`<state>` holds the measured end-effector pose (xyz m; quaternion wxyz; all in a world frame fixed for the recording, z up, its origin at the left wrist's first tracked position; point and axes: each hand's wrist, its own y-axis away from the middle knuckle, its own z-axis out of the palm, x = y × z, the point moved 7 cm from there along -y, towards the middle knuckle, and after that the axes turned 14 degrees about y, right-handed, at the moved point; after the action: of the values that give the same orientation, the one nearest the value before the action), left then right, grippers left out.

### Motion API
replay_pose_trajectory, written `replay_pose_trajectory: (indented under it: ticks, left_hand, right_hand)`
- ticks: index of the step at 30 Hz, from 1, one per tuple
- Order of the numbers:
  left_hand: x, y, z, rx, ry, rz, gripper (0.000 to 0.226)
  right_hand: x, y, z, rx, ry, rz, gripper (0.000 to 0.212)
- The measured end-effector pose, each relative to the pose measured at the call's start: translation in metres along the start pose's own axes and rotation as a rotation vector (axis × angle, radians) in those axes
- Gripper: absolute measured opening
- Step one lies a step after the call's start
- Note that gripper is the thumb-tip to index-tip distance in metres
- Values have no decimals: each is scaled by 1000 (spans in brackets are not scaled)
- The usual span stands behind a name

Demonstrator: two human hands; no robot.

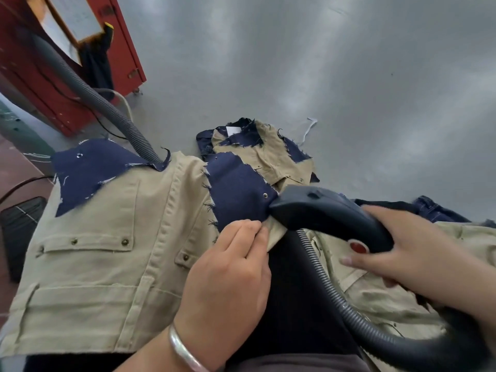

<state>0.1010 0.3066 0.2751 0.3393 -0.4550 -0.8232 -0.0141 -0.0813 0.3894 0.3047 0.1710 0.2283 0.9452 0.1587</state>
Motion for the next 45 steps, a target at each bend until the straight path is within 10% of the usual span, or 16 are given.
replay_pose_trajectory:
  ticks: [12,26,34,45]
  left_hand:
    - [2,1,-1,-11,-3,17,32]
    - [3,0,-4,-11,31,5,33]
    - [3,-1,-5,-3,44,22,29]
    - [2,0,-5,-17,42,13,35]
  right_hand:
    - [18,20,-42,175,-34,121,58]
    - [0,-32,-8,64,57,139,29]
    - [13,34,-36,147,-17,105,64]
    - [-17,-42,-7,63,24,33,26]
